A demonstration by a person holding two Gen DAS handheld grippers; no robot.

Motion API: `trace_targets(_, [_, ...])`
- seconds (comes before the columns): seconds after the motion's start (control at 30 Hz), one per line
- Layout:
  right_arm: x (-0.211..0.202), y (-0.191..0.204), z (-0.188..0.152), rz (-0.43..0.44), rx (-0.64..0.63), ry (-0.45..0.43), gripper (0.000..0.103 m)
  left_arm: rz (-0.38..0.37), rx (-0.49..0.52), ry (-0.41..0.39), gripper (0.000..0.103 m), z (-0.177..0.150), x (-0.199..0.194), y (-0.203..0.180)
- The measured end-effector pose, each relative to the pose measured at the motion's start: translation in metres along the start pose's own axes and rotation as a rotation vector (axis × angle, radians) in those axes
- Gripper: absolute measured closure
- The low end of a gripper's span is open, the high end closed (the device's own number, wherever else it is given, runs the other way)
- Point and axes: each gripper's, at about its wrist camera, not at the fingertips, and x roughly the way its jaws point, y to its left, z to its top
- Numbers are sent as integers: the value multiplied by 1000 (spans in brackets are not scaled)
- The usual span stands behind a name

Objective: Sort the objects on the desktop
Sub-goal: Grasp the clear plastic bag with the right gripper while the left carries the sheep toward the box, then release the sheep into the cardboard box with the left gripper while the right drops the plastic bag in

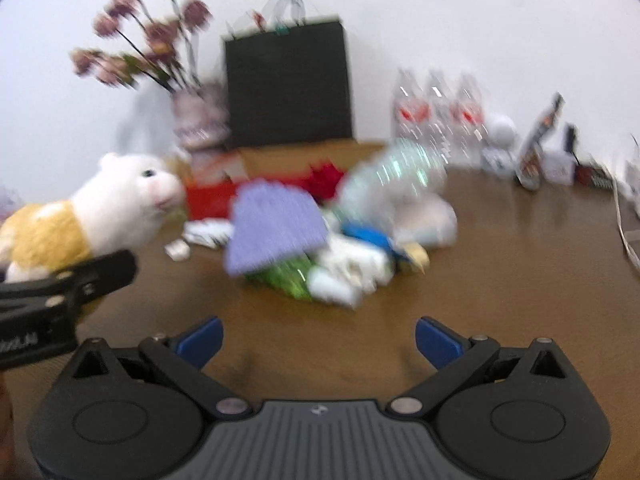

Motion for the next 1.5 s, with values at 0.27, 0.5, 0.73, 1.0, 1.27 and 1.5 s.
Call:
trace_targets(0.27, [6, -19, 101, -13, -2, -109, 0, -13, -85, 52, 10, 100, 69, 20])
trace_targets(0.5, [82, -51, 147, -61, -8, 31, 4, 63, -119, 139, 9, 122, 151, 28])
trace_targets(0.73, [85, -53, 96, 57, 10, 133, 26, 11, -193, 184, 9, 78, 141, 40])
trace_targets(1.0, [131, -78, 100, -50, 127, 124, 62, 16, -181, 197, 8, 43, 110, 36])
trace_targets(1.27, [29, -70, 118, 140, 73, -26, 100, 31, -150, 177, 8, 42, 96, 36])
trace_targets(1.5, [12, -44, 54, 239, -25, 180, 97, -24, -166, 272, 7, 2, 78, 21])
